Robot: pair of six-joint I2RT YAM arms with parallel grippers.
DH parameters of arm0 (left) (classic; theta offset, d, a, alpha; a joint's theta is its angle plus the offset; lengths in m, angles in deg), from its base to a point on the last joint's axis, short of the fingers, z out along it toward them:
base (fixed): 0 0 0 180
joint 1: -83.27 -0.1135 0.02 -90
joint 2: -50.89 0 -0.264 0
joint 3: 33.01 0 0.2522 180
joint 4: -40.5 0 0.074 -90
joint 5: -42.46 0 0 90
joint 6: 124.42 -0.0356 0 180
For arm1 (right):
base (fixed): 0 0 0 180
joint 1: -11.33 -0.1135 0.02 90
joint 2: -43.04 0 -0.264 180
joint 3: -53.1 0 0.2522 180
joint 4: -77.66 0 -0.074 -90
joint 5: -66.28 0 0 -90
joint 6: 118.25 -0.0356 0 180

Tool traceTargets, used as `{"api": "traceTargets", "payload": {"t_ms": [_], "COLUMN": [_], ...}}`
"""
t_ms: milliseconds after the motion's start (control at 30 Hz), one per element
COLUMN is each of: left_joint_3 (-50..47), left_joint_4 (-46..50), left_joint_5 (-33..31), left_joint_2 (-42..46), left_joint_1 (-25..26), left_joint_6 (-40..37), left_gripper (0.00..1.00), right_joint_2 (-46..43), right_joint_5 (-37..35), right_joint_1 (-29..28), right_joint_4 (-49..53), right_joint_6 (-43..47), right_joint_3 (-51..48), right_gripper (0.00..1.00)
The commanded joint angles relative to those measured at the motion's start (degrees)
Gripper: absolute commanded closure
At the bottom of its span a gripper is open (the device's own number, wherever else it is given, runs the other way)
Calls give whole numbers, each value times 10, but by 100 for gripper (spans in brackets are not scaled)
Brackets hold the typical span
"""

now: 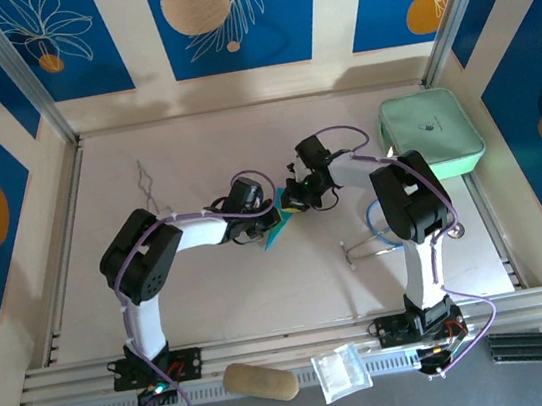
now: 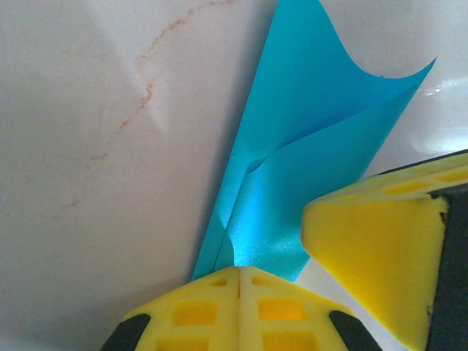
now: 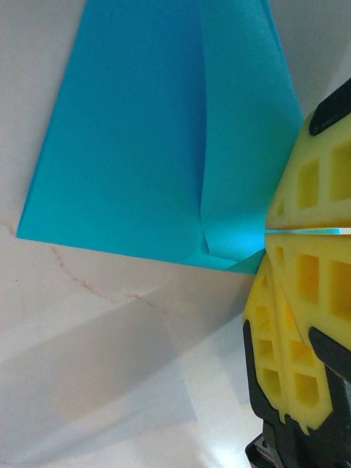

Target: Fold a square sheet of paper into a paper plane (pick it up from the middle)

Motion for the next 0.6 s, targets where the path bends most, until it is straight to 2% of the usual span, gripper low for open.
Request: {"api": "traceTargets", "payload": {"t_ms": [0, 267, 567], "left_joint_3": [-7, -27, -52], "left_joint_4": [78, 98, 92], "left_joint_5": [-19, -18, -12], "left_joint_2": [-30, -36, -36], "left_joint_1": [-5, -4, -4], "left_joint_6": [-19, -23, -22], "left_gripper": [100, 100, 100], "right_joint_2": [20, 33, 49], "right_joint_5": [6, -4, 23], "right_joint_1": [4, 56, 133], "right_joint_4": [-6, -51, -79], "right_joint_6": [12, -11, -52], "right_joint_3": [-6, -33, -23], "right_gripper": [90, 91, 91]}}
